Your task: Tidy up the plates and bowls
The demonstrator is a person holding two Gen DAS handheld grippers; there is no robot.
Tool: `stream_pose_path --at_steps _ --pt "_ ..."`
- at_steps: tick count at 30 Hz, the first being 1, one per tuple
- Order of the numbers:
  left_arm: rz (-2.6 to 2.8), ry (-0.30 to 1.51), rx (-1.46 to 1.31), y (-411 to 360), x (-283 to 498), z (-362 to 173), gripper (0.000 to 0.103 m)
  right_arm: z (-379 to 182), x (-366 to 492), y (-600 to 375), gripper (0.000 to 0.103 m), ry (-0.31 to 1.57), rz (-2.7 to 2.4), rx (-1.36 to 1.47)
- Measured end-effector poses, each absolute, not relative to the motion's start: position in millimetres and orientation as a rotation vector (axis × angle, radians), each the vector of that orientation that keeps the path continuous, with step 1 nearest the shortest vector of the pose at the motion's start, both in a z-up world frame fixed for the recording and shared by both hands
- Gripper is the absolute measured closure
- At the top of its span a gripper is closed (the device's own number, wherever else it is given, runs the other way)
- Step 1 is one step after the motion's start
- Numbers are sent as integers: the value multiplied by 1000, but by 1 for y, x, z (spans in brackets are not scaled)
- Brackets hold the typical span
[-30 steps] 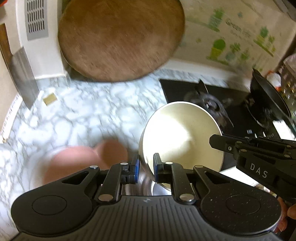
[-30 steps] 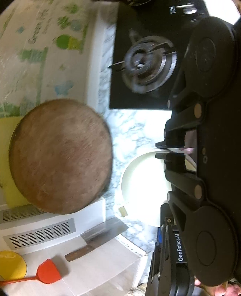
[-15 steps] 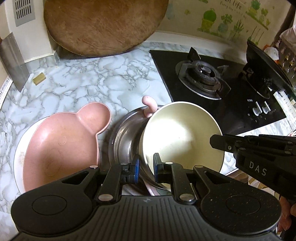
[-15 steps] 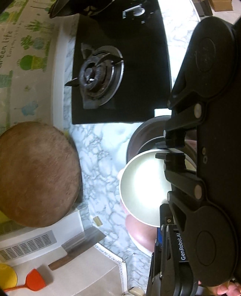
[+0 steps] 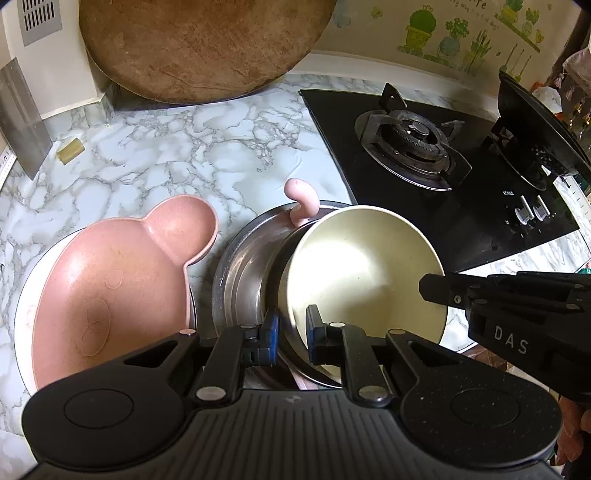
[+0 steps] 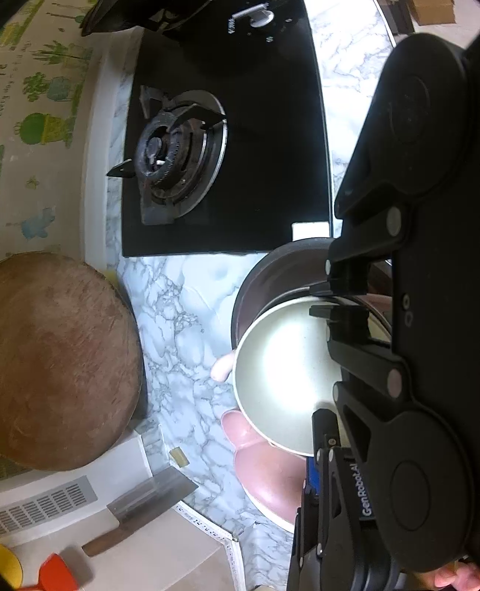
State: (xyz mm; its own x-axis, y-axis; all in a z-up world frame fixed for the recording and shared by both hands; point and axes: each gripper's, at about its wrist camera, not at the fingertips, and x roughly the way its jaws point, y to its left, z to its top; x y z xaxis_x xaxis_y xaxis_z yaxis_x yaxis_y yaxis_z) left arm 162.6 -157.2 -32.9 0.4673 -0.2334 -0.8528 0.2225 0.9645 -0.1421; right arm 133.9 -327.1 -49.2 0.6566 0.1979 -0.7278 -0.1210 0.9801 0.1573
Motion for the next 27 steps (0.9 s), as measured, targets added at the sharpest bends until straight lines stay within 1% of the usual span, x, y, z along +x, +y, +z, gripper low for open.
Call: stream_pose_path --at_steps 7,9,17,18,19,20,21,22,23,27 --pt "-301 1032 -44 -147 162 -32 89 -53 134 -329 98 841 193 120" --pt "-305 1024 -52 -143 160 -31 86 -53 131 -329 98 829 193 122" --pt "-347 1006 -120 -128 149 -21 83 -32 116 -332 98 765 228 112" --pt "-344 1003 -119 -128 147 -19 81 -30 115 -333 98 763 238 111" --pt "-340 998 -121 -127 145 -17 74 -28 115 -334 98 763 248 114" --pt "-339 988 -125 -125 144 -15 65 -27 116 -335 98 764 264 117" --pt "-336 975 -132 -124 143 -13 58 -27 117 -337 98 764 280 119" --pt "-326 960 -139 -123 142 -12 44 -27 118 -338 98 764 292 121" --pt "-313 946 -150 -122 142 -10 37 -28 120 -340 98 764 308 120" --pt "-292 945 -214 -115 144 -8 35 -34 130 -349 98 790 341 113"
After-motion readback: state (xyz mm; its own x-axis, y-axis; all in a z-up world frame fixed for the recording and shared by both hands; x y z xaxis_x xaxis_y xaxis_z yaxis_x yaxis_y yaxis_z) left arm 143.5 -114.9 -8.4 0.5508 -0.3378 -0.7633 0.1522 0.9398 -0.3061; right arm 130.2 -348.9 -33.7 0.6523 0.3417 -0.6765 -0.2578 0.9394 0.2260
